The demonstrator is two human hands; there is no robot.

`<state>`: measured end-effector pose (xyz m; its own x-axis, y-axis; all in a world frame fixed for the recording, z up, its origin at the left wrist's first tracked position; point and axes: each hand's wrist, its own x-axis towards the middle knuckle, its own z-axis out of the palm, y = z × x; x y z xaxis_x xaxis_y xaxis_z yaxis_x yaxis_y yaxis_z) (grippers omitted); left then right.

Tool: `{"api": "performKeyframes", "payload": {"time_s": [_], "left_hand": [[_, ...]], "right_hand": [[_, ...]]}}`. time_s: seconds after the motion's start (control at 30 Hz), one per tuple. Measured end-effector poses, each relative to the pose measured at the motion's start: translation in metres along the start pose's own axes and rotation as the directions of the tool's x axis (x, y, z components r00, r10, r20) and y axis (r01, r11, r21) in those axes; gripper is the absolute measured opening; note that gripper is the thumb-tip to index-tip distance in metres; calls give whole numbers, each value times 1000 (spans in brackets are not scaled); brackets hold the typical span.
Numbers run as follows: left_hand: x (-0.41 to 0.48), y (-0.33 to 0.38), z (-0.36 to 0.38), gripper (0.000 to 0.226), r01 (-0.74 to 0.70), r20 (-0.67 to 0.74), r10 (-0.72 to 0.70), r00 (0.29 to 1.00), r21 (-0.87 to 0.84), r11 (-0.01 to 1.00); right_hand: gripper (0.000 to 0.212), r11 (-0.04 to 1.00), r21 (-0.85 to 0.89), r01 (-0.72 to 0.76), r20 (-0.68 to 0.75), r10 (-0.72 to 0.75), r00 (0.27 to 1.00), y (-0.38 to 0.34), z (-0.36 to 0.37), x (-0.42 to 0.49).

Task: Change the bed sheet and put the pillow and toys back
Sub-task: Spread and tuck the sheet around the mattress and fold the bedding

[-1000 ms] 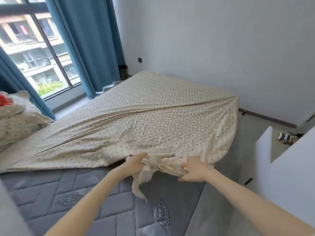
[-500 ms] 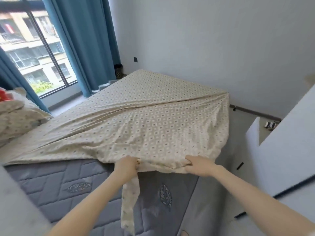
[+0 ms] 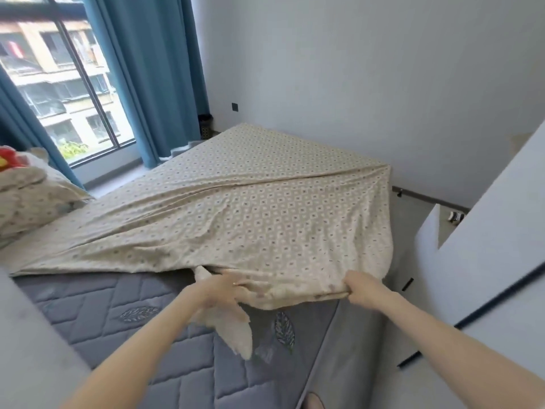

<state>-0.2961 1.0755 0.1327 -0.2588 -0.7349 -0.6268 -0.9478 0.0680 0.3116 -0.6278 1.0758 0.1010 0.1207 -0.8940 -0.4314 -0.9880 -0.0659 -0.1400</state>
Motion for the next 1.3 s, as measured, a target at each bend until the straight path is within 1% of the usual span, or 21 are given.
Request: {"api": "performKeyframes", "payload": {"time_s": [0.03,0.07,0.1,0.13,0.17,0.23,0.37,0.47,0.57,0.67,0.7,0.77,0.8,0.87,0.93,1.0,1.07,1.13,1.2,1.27,1.3], "left_hand": [[-5,1,2,62,45,-11,-44,999,175,983],[-9,3,4,48,107,-91,-84,992,290,951],[-11,5,7,32,172,-195,-111,974,333,927],[-14,5,10,24,224,-285,-129,950,330,917],[-14,4,13,23,242,-346,-127,930,314,918],[-15,-4,15,27,223,-374,-107,921,283,933],[-16,-17,22,29,122,-347,-119,930,-15,992],[-19,-21,28,21,57,-367,-70,928,-47,997],[-21,-21,39,22,18,-279,-39,959,-77,997],[-24,-20,48,49,3,-106,-23,994,-189,982],[-26,-20,49,60,9,-35,-15,999,-160,987],[-30,-20,55,72,51,58,-54,997,53,997],[-32,-19,59,67,81,42,-90,995,179,980],[-32,-18,67,37,125,-69,-110,992,295,947],[-34,-14,74,27,146,-96,-123,988,286,947],[-34,-13,81,30,111,-40,-104,994,253,961],[-31,-13,85,31,63,8,-66,998,191,980],[-27,-13,87,30,26,31,-31,999,131,991],[-23,-11,88,31,-4,32,0,999,131,991],[-23,-7,90,43,-47,45,40,998,158,986],[-23,-4,93,51,-53,61,42,997,186,981]], "right_hand": [[14,999,-32,2,5,-1,1000,1,1,-1],[13,998,-59,8,-2,-8,1000,-1,1,-3],[16,997,-79,8,-15,-9,1000,-2,1,-4],[20,995,-99,8,-25,-10,1000,-5,3,-5],[21,992,-124,10,-32,-14,999,-7,3,-5],[24,982,-189,19,-44,-28,999,-16,4,-6],[38,956,-290,-45,-71,25,997,-33,11,-6],[41,963,-253,-95,25,105,994,-47,24,-7],[46,945,-306,-116,195,181,964,-60,37,-7],[43,957,-277,-83,230,150,962,-68,54,-6],[43,969,-239,-69,200,119,973,-69,57,-7],[41,985,-173,-14,104,32,994,-68,61,-13],[37,990,-138,28,66,-18,998,-66,62,-16],[25,988,-98,118,81,-110,991,-63,65,-22],[18,978,-122,167,159,-147,976,-59,69,-29],[16,975,-150,166,218,-131,967,-57,75,-36],[14,972,-191,135,204,-95,974,-53,82,-37],[23,974,-214,77,145,-46,988,-50,87,-36],[42,981,-192,38,148,-10,989,-45,93,-37],[67,985,-175,-1,186,34,982,-40,99,-39],[69,978,-208,-19,187,58,981,-38,101,-40]]}}
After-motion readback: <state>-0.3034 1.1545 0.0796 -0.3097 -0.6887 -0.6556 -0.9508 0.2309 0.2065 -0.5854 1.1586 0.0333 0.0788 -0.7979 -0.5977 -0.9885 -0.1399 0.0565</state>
